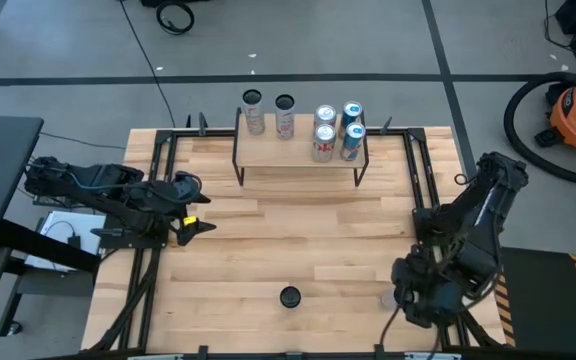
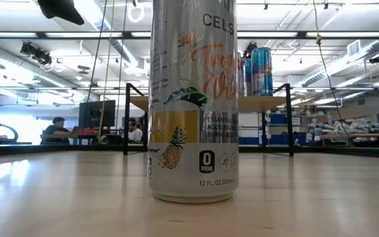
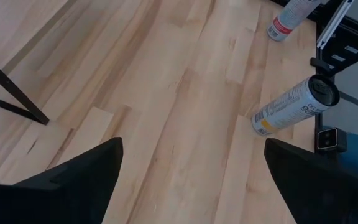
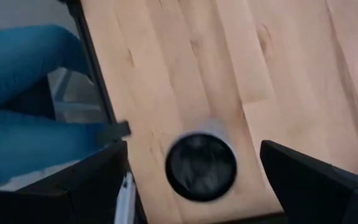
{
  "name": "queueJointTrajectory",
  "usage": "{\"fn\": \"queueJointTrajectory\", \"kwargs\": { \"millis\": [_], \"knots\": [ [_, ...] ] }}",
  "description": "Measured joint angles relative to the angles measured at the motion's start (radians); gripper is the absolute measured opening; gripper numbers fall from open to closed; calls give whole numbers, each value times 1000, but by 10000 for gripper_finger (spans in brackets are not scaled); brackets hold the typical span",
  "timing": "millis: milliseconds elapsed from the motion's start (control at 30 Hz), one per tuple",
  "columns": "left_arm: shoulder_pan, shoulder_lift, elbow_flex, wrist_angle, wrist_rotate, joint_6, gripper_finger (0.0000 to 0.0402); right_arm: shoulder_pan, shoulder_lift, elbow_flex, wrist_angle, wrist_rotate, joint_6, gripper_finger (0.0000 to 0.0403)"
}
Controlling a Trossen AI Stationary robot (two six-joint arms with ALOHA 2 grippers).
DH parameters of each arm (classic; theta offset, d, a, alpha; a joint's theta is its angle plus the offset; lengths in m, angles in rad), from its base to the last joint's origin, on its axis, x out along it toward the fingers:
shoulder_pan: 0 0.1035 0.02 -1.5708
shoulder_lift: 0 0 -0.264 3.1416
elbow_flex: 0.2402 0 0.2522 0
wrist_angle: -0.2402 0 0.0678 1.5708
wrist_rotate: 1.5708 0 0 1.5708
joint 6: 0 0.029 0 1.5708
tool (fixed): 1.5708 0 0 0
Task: Place canned beverage on shelf
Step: Put the white soda can aligned with the other white soda can on the shelf
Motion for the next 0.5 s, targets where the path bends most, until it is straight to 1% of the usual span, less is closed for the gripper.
{"fn": "queueJointTrajectory", "kwargs": {
  "millis": [167,267,400,500],
  "knots": [
    [0,0,0,0,0,0,394,51,0,0,-35,4,20,375],
    [2,0,0,0,-1,-8,394,79,0,0,-37,45,17,375],
    [2,0,0,0,-2,-18,394,103,0,0,-37,53,30,375],
    [2,0,0,-1,-2,-18,394,117,0,-1,-33,87,44,375]
  ]
}}
